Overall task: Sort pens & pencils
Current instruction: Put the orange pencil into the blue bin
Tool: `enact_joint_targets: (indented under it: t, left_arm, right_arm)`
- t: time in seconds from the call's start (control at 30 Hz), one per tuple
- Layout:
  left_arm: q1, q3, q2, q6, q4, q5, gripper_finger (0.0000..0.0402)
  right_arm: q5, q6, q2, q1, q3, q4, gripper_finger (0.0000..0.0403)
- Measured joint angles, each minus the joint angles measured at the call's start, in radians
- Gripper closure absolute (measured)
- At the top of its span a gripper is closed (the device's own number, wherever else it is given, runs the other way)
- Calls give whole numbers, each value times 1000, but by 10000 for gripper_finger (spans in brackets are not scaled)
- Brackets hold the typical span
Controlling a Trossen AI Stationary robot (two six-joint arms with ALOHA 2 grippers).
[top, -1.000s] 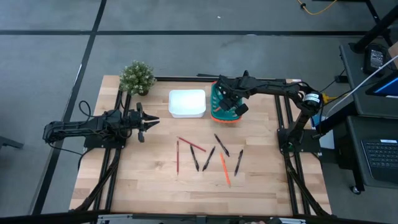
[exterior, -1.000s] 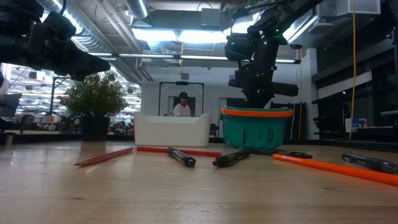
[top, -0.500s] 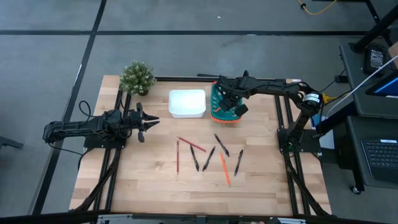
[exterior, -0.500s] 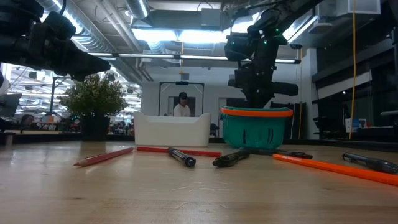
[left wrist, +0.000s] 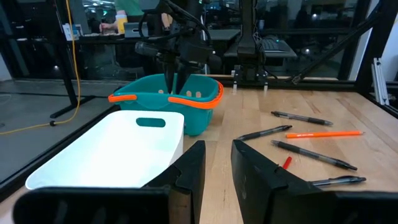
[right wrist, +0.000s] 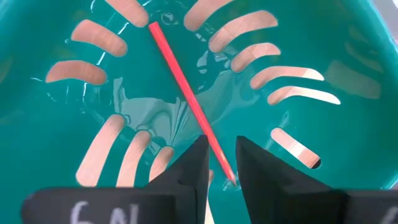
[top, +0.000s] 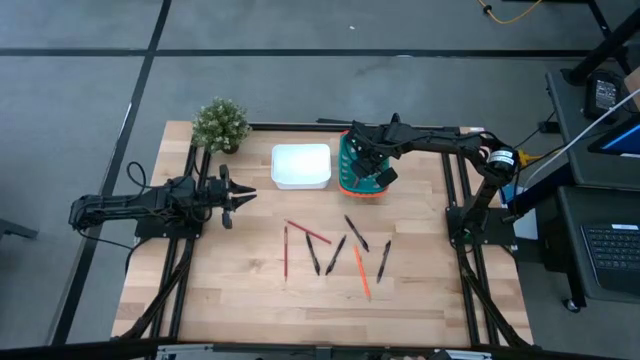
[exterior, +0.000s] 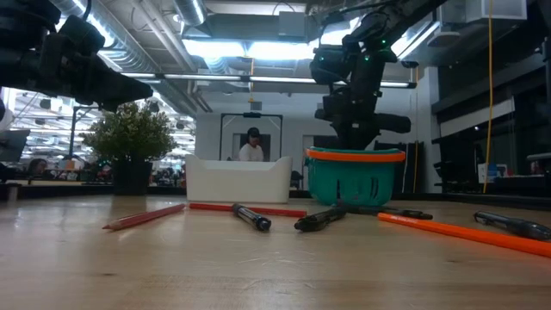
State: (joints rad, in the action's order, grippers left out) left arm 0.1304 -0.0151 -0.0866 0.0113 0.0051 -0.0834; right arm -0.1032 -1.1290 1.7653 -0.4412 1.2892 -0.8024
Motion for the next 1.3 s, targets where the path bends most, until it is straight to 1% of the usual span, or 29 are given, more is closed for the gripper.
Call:
enact_joint_targets:
  t: [0.2,0.3,0.43,0.6,0.7,0.8,0.87,0.93,1.0,1.03,1.1,1.23,1.3]
  left_arm:
    - [0,0,0,0,0,0,330]
    - [0,0,0,0,0,0,330]
    - [0,0,0,-6,0,0,330]
    - [0,0,0,-38,0,1,330]
    - [0,0,0,-55,-1,15,330]
    - [0,0,0,-62,-3,30,330]
    - [0,0,0,-73,-4,32,330]
    - [0,0,0,-88,-5,44,330]
    - [0,0,0,-97,-12,73,330]
    - [0,0,0,-110,-11,86,330]
    - [-4,-1,0,-135,-11,101,330]
    - [-42,-1,0,-140,-11,103,330]
    - [-67,-1,0,-140,-11,102,330]
  right_arm:
    - [-15,10,0,12,0,0,332]
    - [-95,11,0,47,0,0,335]
    - [-165,24,0,112,0,-1,336]
    - [-308,36,-16,195,1,-21,336]
    - [-369,104,-27,252,34,-86,336]
    - [-371,258,-30,320,114,-212,336]
    - [-328,400,-32,366,172,-297,336]
    - [-225,583,-32,407,225,-385,336]
    - [-105,770,-34,449,254,-429,336]
    - [-47,859,-34,471,256,-440,336]
    - [15,1018,-33,521,248,-451,336]
    - [39,1296,-33,614,168,-419,336]
    - [38,1396,-33,645,103,-379,336]
